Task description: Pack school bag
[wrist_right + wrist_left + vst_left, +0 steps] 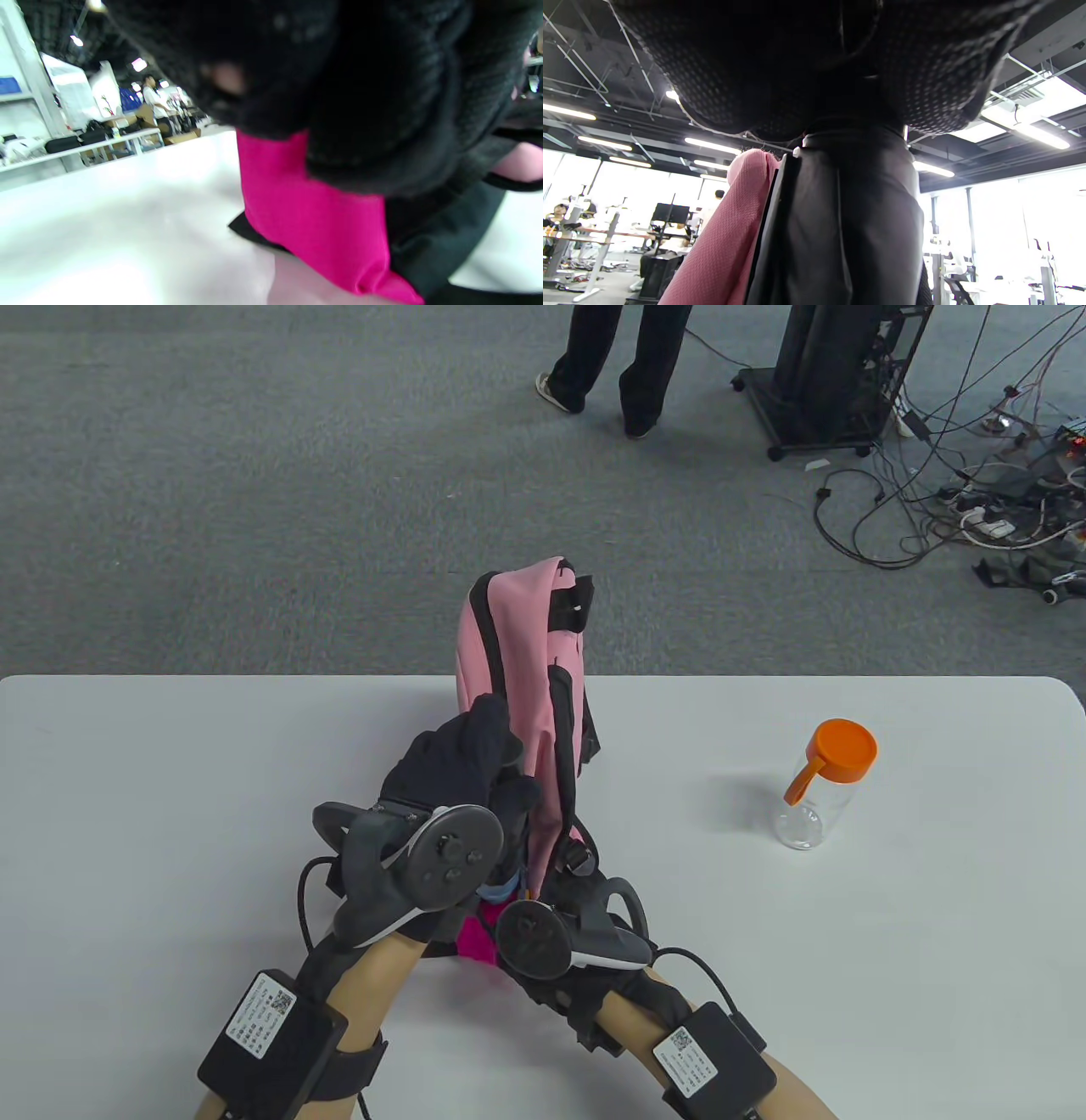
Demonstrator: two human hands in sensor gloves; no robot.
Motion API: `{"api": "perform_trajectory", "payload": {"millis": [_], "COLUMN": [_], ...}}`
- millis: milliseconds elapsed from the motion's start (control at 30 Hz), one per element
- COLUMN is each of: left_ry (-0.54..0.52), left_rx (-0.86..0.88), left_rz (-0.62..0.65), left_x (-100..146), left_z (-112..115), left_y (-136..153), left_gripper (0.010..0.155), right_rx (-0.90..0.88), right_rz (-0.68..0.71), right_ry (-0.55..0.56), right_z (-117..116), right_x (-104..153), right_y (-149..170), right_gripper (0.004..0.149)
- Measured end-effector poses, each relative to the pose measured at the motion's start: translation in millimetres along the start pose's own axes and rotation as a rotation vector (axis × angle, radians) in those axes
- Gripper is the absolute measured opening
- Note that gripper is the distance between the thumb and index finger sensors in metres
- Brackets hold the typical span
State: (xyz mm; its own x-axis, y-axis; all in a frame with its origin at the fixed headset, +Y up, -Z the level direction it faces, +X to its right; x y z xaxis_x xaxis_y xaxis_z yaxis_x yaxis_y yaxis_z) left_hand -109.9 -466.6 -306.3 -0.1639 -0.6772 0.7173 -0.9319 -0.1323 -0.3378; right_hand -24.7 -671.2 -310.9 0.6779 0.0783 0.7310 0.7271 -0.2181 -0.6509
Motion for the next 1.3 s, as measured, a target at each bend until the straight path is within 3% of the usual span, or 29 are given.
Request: {"api": "perform_trajectory", "payload": {"millis": [100, 167, 300, 467, 600, 667, 767, 833, 900, 1000, 1133, 1233, 1300], "left_ry": [0.025, 0.053, 0.047, 0.139, 0.23, 0.225, 0.324, 0.501, 0.464, 0.326, 0.36, 0.356, 0.345], "left_rx": [0.006, -0.031, -0.058, -0.159, -0.133, -0.096, -0.023, 0.065, 0.118, 0.102, 0.026, -0.03, -0.103], "left_rz": [-0.021, -0.028, -0.002, 0.031, 0.042, 0.05, 0.045, -0.021, -0.071, -0.192, -0.189, -0.121, -0.018], "left_x": [-0.6, 1.8, 6.3, 6.0, 9.3, 9.9, 5.4, 1.2, -4.1, -6.0, 0.0, 6.7, 16.7], "left_z": [9.2, 17.8, 25.0, 35.6, 51.9, 55.0, 59.0, 64.6, 64.0, 68.2, 73.8, 72.3, 70.2], "left_y": [6.4, 11.6, 12.9, 9.4, 15.9, 19.2, 23.6, 28.3, 33.2, 41.7, 34.3, 30.8, 26.5], "left_gripper": [0.085, 0.093, 0.08, 0.063, 0.06, 0.059, 0.066, 0.073, 0.076, 0.067, 0.045, 0.043, 0.043], "right_rx": [-0.008, 0.018, 0.034, 0.057, 0.086, 0.084, 0.114, 0.153, 0.159, 0.149, 0.077, -0.033, -0.184], "right_rz": [0.016, 0.024, 0.026, 0.044, 0.062, 0.074, 0.1, 0.129, 0.176, 0.196, 0.136, 0.246, 0.281], "right_ry": [0.043, 0.067, 0.076, 0.066, 0.09, 0.086, 0.095, 0.135, 0.18, 0.207, 0.086, -0.077, -0.179], "right_z": [1.2, -0.2, 1.5, -1.8, -2.0, -4.3, -6.0, -9.9, -12.8, -16.0, -23.8, -37.2, -43.7], "right_x": [2.4, 3.8, 4.5, 4.5, 7.0, 7.4, 6.5, 6.0, 4.9, -3.4, -20.0, -18.7, -12.2], "right_y": [-0.4, -2.0, -3.2, -9.1, -12.9, -13.5, -18.7, -27.8, -37.7, -51.6, -53.1, -44.4, -22.8], "right_gripper": [0.036, 0.032, 0.028, 0.026, 0.029, 0.03, 0.03, 0.03, 0.031, 0.033, 0.041, 0.065, 0.058]}}
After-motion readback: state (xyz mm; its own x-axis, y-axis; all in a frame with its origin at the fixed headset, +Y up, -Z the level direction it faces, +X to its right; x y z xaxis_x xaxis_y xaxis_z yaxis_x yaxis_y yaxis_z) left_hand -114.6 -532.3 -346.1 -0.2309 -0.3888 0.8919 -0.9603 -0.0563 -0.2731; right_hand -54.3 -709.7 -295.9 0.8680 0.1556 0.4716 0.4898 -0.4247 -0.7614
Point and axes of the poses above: the tracker on the back of each hand, its own y axis roughly to the little-finger side, its own x axis roughly from the fingertips to the wrist, z = x × y, the point moved 4 cm from there along -x, roughly from the wrist to the fingertips, and after that the axes turned 9 degrees about -y, right-handed, at the moved point
